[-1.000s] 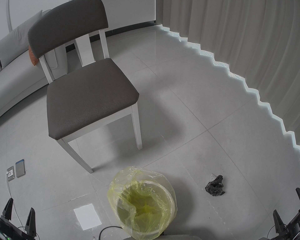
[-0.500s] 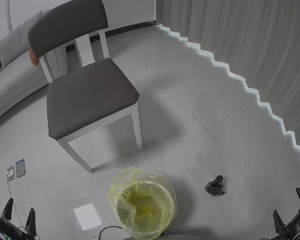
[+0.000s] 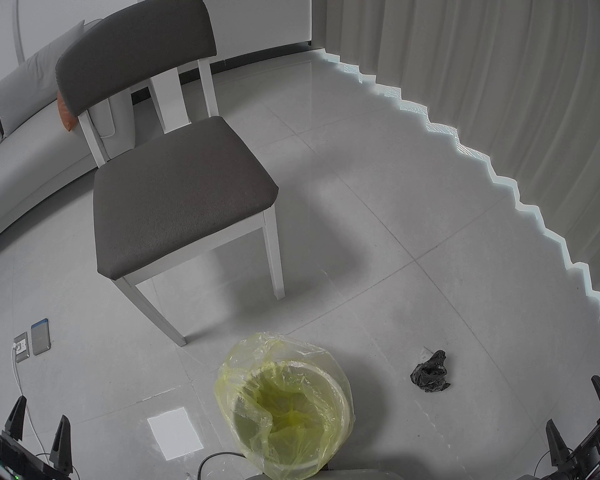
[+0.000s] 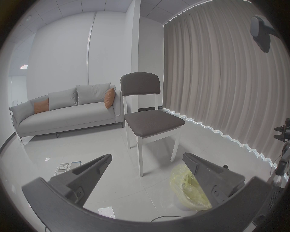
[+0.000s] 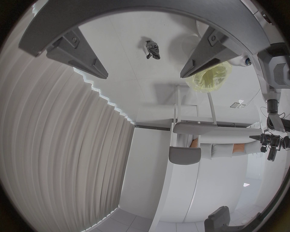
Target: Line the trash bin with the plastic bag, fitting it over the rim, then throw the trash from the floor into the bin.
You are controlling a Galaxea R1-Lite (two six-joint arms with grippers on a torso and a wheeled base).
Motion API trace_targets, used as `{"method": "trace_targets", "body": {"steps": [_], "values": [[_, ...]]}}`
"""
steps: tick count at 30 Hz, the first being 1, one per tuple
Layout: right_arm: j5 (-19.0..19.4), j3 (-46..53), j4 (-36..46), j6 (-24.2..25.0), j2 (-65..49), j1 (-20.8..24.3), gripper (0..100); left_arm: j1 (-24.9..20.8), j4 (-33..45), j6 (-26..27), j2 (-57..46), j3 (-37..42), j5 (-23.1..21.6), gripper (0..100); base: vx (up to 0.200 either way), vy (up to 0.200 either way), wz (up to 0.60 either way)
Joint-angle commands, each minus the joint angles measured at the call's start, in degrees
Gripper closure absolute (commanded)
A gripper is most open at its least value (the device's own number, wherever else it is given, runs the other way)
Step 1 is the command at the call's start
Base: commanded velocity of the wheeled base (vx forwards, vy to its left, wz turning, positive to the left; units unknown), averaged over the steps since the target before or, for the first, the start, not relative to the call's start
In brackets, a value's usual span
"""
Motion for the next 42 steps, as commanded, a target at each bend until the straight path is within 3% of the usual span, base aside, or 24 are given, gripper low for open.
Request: {"method": "trace_targets", "body": {"steps": [1, 28, 32, 35, 37, 39, 42], "values": [[0.0, 0.0, 0.0, -0.1, -0.6, 0.0, 0, 0.0, 0.0, 0.0, -0.9, 1.0, 0.0, 0, 0.0, 0.0, 0.0], [-0.1, 0.0, 0.0, -0.1, -0.6, 0.0, 0, 0.0, 0.9, 1.3, -0.9, 1.0, -0.6, 0, 0.0, 0.0, 0.0], [-0.1, -0.1, 0.1, 0.0, -0.6, 0.0, 0, 0.0, 0.9, 0.9, -0.9, 1.0, -0.6, 0, 0.2, 0.15, 0.0], [0.4, -0.2, 0.1, -4.7, -0.6, 0.0, 0, 0.0, 0.8, -1.5, -0.9, 1.0, -0.3, 0, 0.2, 0.067, 0.0], [-0.1, 0.0, -0.2, -4.3, -0.5, 0.1, 0, 0.0, 0.8, -1.5, -0.9, 1.0, -0.3, 0, 0.2, 0.2, 0.0], [-0.3, 0.0, -0.2, -1.2, -0.6, 0.1, 0, 0.1, 0.8, 0.9, -0.9, 1.0, -0.6, 0, 0.0, 0.0, 0.0], [-0.1, 0.2, -0.4, -0.6, -0.6, 0.1, 0, 0.1, 0.8, 5.5, -0.9, 1.0, -3.9, 0, 0.0, 0.0, 0.0]]}}
